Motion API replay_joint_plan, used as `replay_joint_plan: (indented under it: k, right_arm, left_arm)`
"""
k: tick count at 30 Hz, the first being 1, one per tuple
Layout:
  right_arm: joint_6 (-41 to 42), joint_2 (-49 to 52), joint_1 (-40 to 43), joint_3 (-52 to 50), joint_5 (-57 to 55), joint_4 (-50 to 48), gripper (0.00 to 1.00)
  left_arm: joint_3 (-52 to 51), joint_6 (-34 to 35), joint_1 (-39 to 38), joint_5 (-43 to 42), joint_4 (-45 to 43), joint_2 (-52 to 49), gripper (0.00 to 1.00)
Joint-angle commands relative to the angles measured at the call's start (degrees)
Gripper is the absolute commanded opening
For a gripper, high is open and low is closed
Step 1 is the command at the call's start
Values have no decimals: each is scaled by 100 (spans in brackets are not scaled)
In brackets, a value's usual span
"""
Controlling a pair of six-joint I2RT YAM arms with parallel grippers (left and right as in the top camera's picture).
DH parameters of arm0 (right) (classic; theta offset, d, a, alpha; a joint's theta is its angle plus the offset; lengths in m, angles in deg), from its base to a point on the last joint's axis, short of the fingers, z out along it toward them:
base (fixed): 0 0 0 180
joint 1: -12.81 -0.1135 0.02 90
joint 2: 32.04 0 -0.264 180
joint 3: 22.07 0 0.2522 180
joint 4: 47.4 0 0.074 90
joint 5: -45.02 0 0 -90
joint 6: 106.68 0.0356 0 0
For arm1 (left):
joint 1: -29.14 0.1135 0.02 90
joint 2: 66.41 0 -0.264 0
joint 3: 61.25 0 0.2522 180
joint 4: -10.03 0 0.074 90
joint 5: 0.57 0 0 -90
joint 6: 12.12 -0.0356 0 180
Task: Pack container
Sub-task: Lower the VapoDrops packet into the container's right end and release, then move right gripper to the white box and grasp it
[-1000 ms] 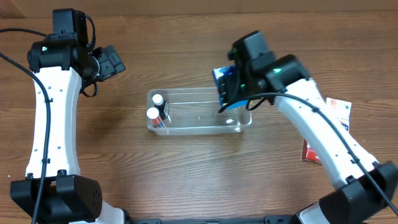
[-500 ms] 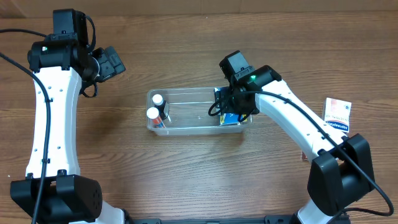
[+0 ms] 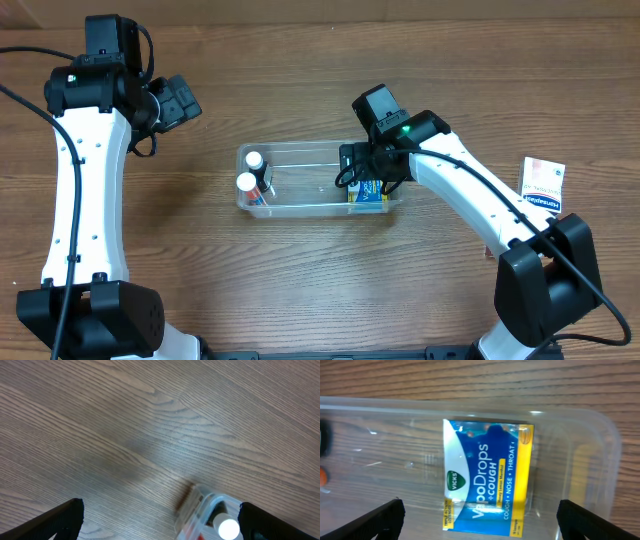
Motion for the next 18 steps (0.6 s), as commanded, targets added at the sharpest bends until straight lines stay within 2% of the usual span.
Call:
replay_joint_plan:
  k: [1,4,8,9,11,16,18]
  right_arm:
    - [-9,-638,221,920,-890,260,100]
    - [188,-1366,1207,1471,-922,732,100]
    - [234,-1665,3254,1456,-603,1554,100]
    - [-125,-1602,3862,1351,-382,1663,100]
    - [-1064,-1408,4555,1115,55,1720,100]
    - [-2612,-763,5095,326,-2,1456,100]
    - [-2881,-424,5143,105,-61,1239,100]
  left_arm:
    - [136,-111,-22,179,0,59,100]
    - [136,-118,-22,179,-2,59,100]
    - [136,-127,-22,179,-7,59,100]
    - [136,-129,-22,177,-24,59,100]
    - [136,-129,-22,177,-83,59,100]
    - [136,-127,-22,177,-111,59,100]
    - [136,-127,-22,177,-109,59,100]
